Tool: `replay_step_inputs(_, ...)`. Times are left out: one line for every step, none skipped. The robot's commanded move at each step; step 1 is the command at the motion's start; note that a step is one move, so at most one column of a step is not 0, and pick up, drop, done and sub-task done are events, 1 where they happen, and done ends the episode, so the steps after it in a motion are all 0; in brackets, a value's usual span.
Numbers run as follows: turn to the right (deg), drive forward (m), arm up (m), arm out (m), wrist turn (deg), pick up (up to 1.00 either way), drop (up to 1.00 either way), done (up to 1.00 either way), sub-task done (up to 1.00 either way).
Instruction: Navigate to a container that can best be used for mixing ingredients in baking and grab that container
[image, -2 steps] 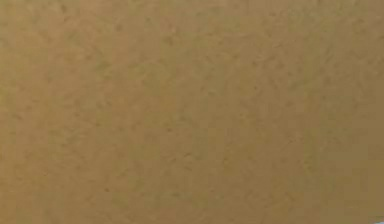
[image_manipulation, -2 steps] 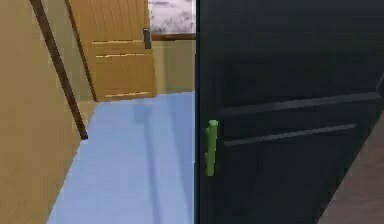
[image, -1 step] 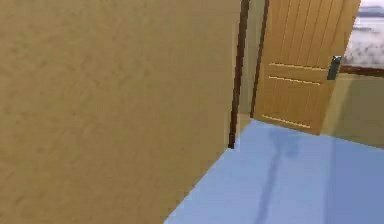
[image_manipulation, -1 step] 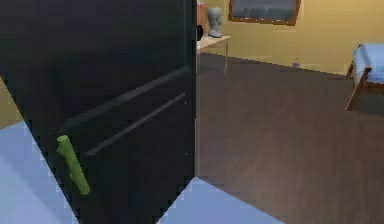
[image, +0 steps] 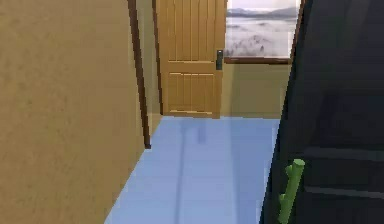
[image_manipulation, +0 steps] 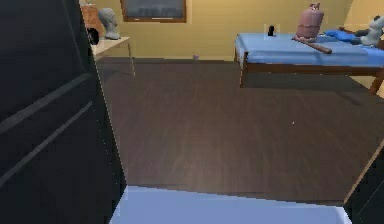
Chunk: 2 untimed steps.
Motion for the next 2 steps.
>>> replay_step_inputs(0.0, 0.25, 0.00, 0.00, 0.0, 0.00, 0.00, 0.00, 0.00)
replay_step_inputs(-33.0, 0.00, 0.00, 0.00, 0.0, 0.00, 0.00, 0.00, 0.00)
